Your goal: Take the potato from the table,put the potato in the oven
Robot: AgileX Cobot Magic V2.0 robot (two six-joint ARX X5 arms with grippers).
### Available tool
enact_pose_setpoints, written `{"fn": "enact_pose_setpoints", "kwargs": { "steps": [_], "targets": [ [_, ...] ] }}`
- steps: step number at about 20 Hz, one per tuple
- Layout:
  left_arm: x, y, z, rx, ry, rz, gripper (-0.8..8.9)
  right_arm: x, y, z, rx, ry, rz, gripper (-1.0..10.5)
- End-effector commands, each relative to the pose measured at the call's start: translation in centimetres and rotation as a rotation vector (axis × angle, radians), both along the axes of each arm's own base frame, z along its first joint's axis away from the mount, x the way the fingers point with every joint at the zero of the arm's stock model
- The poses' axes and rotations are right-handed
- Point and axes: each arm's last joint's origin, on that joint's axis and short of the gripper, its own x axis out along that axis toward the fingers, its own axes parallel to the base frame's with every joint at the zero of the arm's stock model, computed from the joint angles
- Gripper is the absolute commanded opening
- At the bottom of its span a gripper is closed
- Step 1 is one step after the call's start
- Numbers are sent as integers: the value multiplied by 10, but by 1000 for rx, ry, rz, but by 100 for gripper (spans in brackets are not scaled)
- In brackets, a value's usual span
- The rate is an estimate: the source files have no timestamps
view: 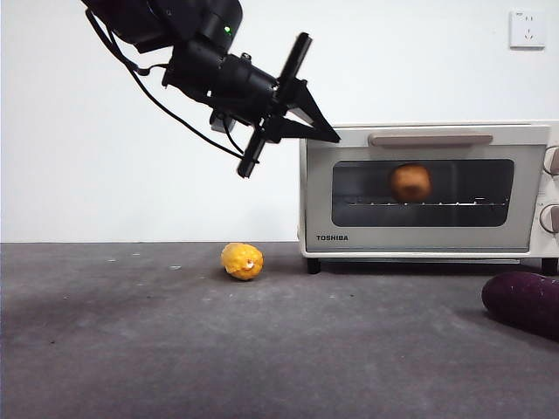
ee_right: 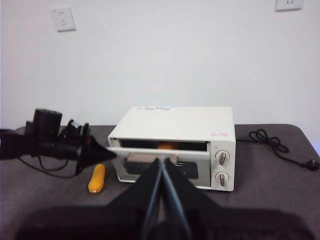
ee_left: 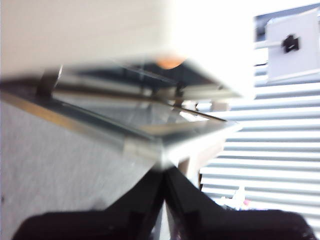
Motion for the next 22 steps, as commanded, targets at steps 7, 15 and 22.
{"fn": "enact_pose_setpoints", "kwargs": {
  "steps": [7, 15, 22],
  "targets": [
    [10, 16, 14, -9, -50, -41, -8, -2, -1, -4, -5, 32, -8, 0],
    [-15, 31, 53, 80, -292, -190, -7, 3, 0, -5, -59, 65, -5, 1],
    [-83, 52, 108, 392, -545, -274, -5, 13, 3, -4, -69, 101, -21, 1]
  ]
}}
